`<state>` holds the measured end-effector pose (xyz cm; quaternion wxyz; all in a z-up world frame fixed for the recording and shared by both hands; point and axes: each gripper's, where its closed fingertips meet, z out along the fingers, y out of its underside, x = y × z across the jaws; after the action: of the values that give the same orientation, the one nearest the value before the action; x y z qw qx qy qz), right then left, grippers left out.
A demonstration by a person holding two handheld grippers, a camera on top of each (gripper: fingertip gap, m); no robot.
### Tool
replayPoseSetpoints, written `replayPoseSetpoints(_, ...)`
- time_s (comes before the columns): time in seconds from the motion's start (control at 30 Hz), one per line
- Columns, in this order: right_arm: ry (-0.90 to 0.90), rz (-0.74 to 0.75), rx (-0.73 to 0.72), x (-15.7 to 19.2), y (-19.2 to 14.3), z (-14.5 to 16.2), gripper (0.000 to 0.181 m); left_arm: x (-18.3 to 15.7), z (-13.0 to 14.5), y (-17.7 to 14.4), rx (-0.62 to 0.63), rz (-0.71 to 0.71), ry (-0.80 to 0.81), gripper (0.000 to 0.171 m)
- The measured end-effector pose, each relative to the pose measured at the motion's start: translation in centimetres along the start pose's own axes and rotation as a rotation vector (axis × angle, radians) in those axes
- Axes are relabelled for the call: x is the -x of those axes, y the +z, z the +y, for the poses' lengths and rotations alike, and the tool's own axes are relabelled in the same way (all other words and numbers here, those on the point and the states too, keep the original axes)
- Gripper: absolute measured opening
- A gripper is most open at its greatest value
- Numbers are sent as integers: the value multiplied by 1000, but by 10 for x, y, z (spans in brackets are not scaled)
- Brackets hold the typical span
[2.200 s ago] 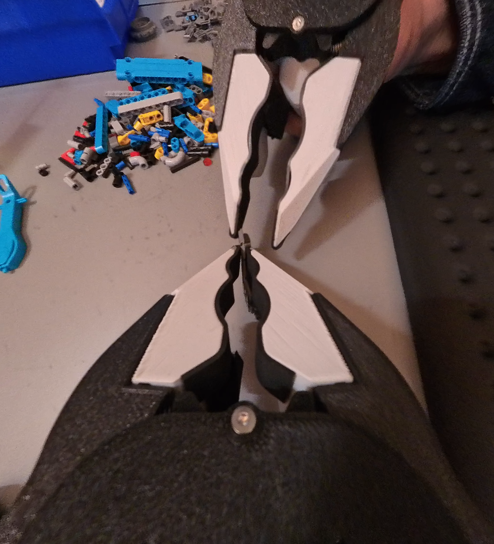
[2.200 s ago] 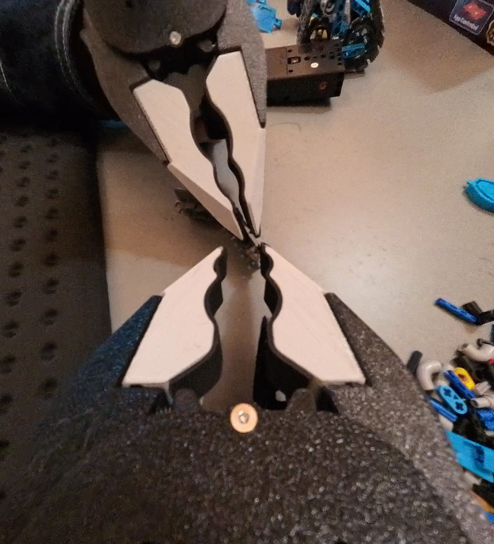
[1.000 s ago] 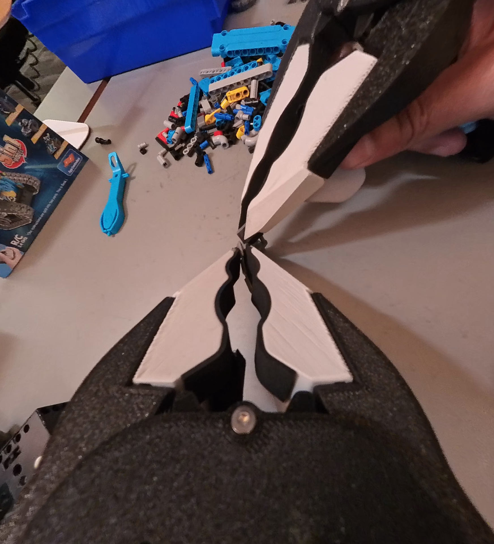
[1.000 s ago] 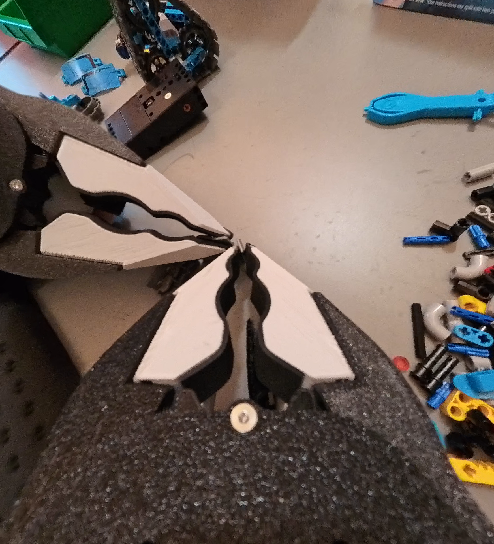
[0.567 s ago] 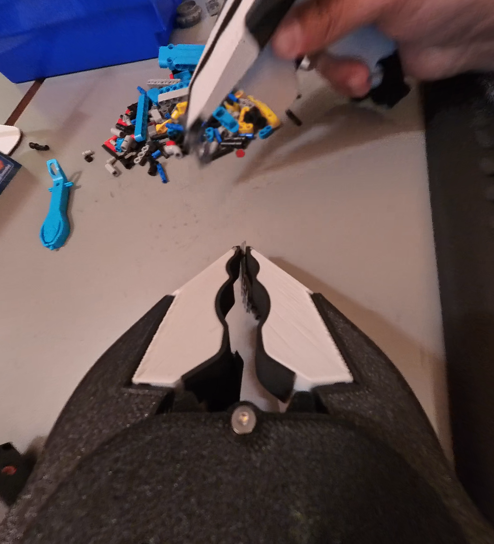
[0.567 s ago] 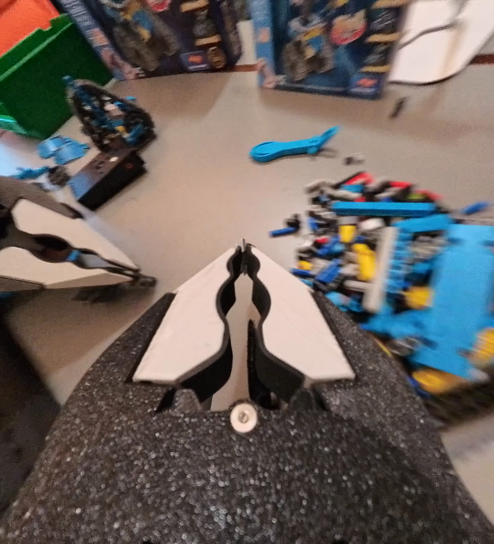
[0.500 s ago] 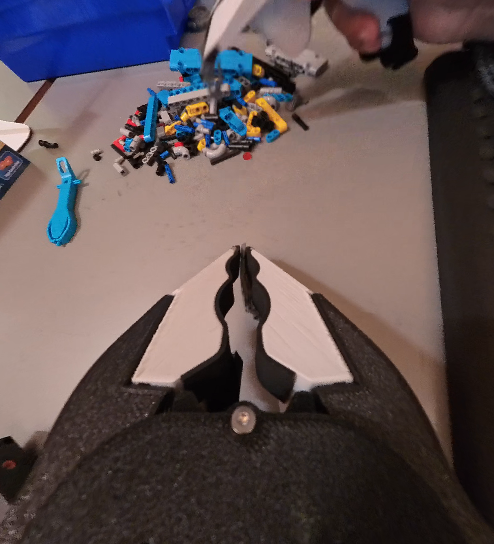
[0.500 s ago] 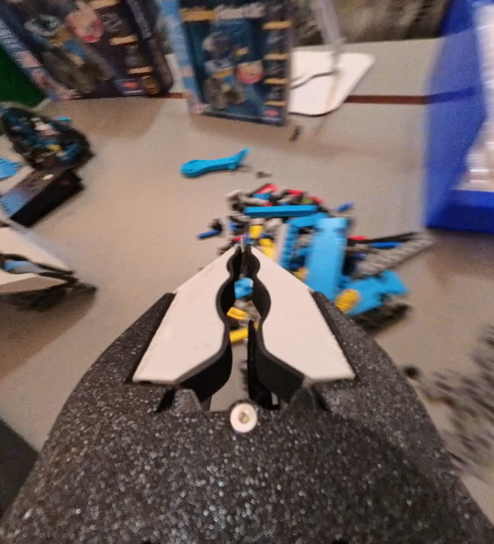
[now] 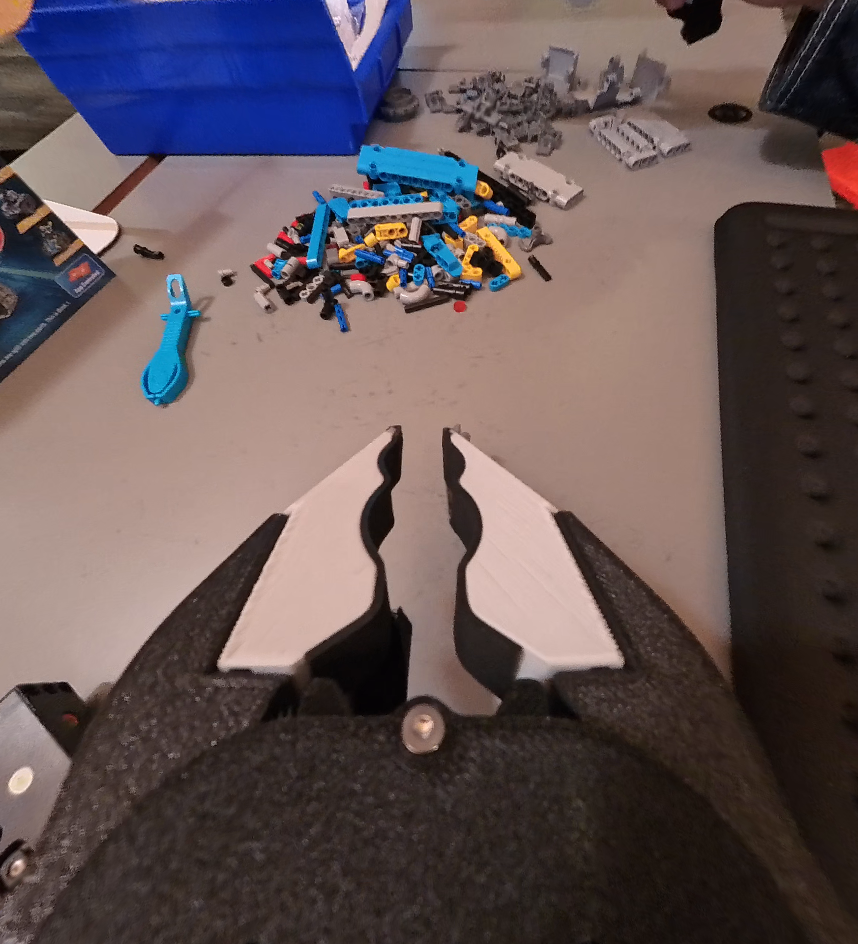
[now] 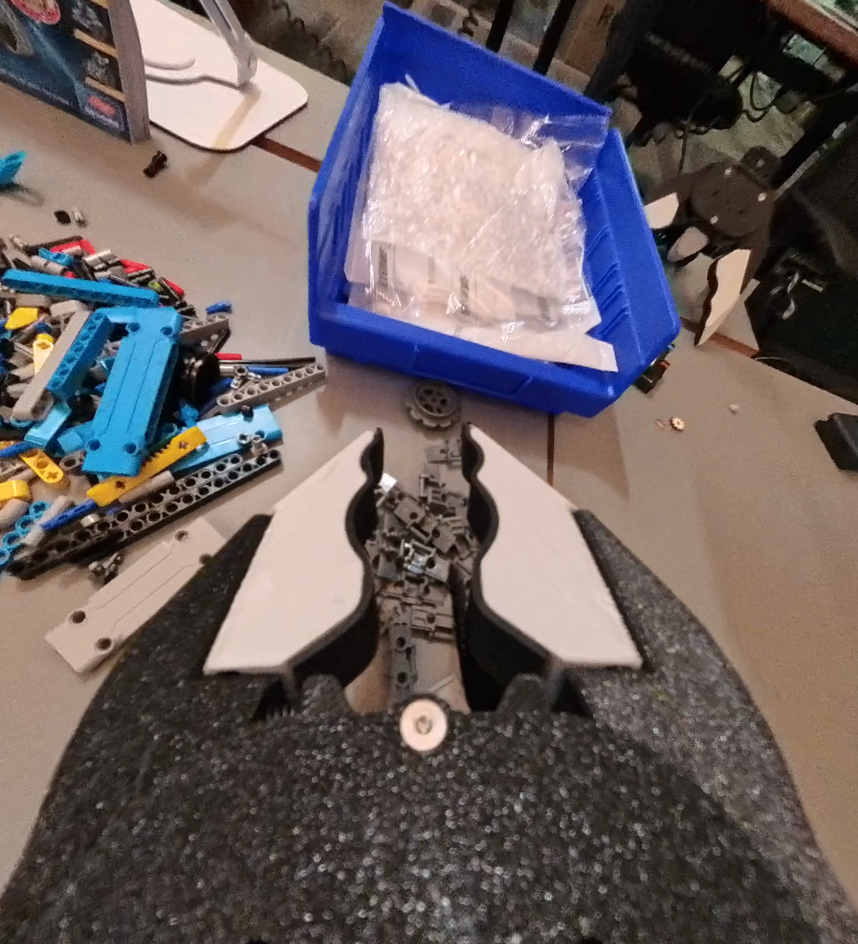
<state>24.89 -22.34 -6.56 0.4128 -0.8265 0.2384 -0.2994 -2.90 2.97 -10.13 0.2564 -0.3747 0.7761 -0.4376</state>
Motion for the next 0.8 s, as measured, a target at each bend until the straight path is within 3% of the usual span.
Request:
replayPoseSetpoints(0.07, 15, -103, -28, 25, -3, -15, 43, -2, -1, -3, -12, 14, -31, 16)
replayPoseSetpoints(0.1, 19, -231, -63, 55, -7, -27, 46, -4, -1, -5, -14, 24, -47, 17)
replayPoseSetpoints(0.23, -60, -876, -181, 222, -43, -60, 36, -16, 2, -2, 9, 100, -102, 22)
replayPoseSetpoints(0.37, -235, -1098, -112, 321, -41, -44, 36, -16, 20, 11, 99, 80, -75, 22)
replayPoseSetpoints(0.5, -312, -1177, -60, 360, -29, -37, 27, -15, 23, 18, 94, 92, -84, 12)
replayPoseSetpoints(0.7, -309, -1221, -40, 373, -25, -36, 4, -15, 24, 23, 101, 100, -57, 2)
replayPoseSetpoints(0.8, -293, -1219, -30, 373, -25, -36, 3, -14, 24, 22, 97, 93, -53, 1)
